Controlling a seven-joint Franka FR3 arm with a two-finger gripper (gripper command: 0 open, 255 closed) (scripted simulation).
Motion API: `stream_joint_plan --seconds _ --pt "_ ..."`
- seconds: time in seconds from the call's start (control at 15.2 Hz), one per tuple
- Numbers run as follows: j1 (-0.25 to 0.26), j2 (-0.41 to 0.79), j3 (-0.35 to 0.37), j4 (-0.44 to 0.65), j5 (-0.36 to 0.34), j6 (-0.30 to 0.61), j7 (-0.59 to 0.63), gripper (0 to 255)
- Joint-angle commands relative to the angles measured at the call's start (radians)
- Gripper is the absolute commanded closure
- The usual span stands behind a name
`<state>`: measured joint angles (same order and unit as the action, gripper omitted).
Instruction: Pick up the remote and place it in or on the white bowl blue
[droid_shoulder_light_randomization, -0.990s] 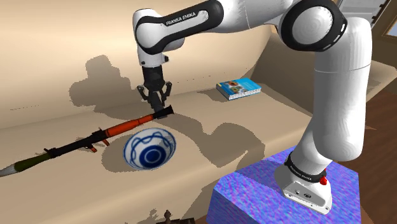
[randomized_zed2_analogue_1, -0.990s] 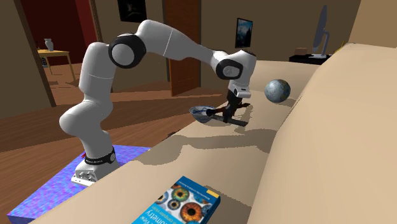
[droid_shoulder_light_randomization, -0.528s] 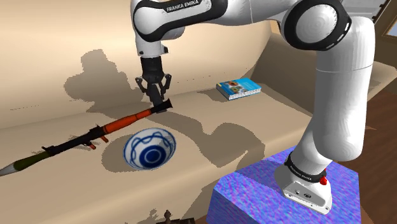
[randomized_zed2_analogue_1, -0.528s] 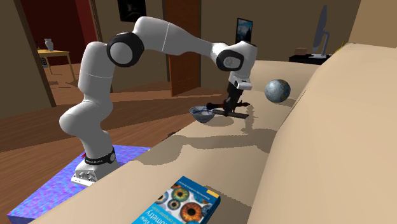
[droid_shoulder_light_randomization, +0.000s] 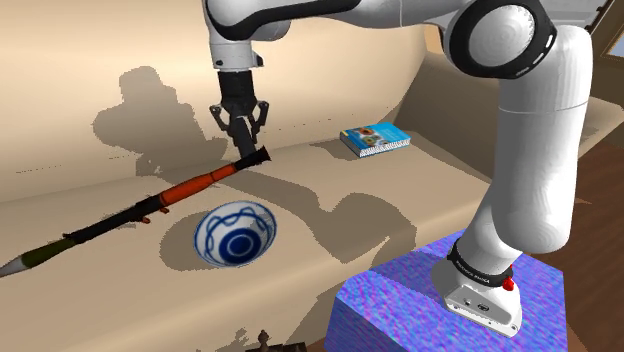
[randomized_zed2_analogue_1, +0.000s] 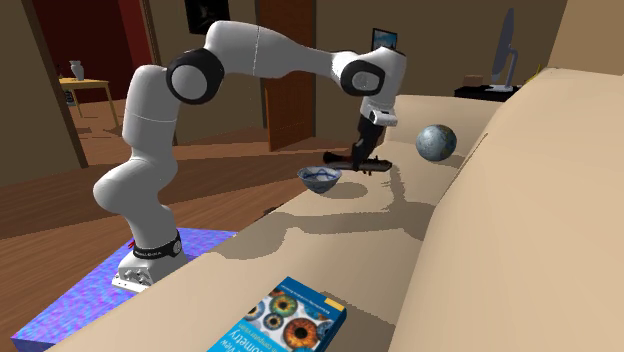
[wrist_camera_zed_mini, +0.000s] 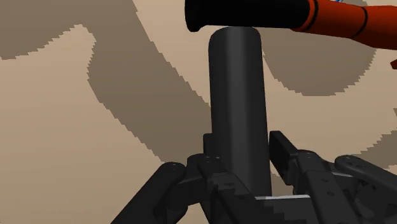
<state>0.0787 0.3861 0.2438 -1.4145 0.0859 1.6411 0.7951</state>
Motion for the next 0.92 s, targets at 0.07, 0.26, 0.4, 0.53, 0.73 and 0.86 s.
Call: stream_joint_plan --seconds 0.07,0.26,0.4,0.53,0.73,0.86 --pt "0.018 -0.042 0.013 -0.054 0.01 0.018 0.031 255" --pt "0.046 -0.099 0.035 -0.145 0.026 0.061 0.076 255" --pt "0.066 -0.132 0.05 -0.196 0.036 0.086 0.108 255" --pt "0.087 -0.16 0.066 -0.241 0.046 0.11 0.141 255" --pt "0.12 -0.196 0.092 -0.299 0.06 0.143 0.193 255" --pt "0.142 -0.215 0.11 -0.33 0.069 0.163 0.23 255"
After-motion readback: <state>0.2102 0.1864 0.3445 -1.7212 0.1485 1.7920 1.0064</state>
